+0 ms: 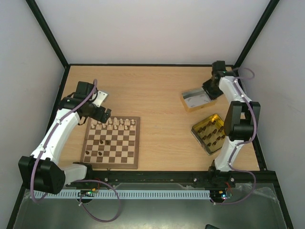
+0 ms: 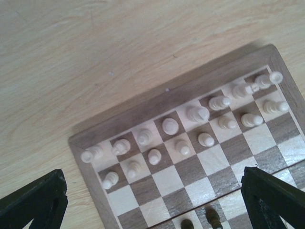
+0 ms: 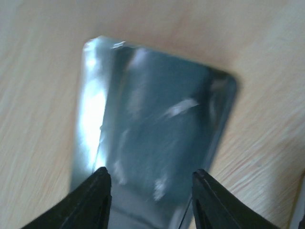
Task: Set up the chess pieces on the board
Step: Move the storage box to the center of the board, then move the chessboard to the center of the board.
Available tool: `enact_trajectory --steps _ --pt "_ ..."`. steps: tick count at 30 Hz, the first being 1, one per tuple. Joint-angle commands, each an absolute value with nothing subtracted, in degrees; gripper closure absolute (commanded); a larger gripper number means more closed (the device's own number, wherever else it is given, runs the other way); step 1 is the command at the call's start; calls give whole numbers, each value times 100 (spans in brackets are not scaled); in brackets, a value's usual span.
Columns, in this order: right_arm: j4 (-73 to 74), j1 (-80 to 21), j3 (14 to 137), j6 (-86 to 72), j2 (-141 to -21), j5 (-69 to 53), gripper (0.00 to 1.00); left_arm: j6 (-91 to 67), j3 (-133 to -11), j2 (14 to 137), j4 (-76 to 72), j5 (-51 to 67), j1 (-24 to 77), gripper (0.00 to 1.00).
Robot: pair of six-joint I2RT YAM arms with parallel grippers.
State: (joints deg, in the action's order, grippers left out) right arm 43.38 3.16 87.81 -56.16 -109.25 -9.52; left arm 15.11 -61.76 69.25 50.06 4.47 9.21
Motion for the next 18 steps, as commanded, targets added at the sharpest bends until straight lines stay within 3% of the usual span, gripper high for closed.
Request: enact_trajectory --steps 1,8,11,18 --pt "4987 -481 9474 -4692 -10427 -560 50 1473 -6579 7070 4996 556 591 1" --pt "5357 -1861 9137 -3798 -9835 -350 30 1924 -7020 7549 5406 1278 -1073 14" --pt "5240 -2212 8472 -3722 -9463 -436 26 2333 -7158 7618 5582 1186 -1707 23" --pt "5272 -3161 7671 -3519 -9150 -147 25 3352 -6778 7627 5980 917 -3286 25"
